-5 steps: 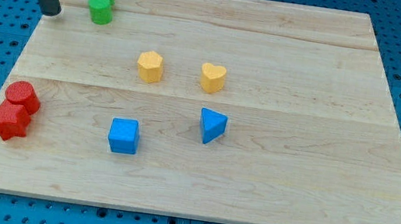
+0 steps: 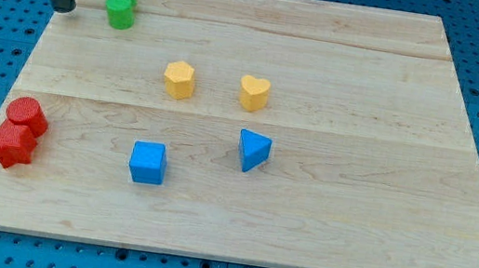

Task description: Move the blue cube to the left side of the blue triangle

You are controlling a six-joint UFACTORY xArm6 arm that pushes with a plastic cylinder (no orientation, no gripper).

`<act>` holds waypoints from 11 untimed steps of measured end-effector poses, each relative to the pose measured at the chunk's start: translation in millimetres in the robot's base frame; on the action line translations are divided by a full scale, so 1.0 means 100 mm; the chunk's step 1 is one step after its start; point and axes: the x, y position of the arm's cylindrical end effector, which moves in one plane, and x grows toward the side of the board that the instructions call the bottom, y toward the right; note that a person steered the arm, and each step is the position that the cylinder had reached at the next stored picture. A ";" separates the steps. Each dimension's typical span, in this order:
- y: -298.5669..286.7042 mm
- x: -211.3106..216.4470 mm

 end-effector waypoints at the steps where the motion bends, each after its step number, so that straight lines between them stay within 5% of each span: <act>1: 0.17 0.06; 2: 0.30 0.41; 4: 1.64 1.35; 6: 1.54 2.35; 9: 1.87 2.95; 11: 2.16 2.47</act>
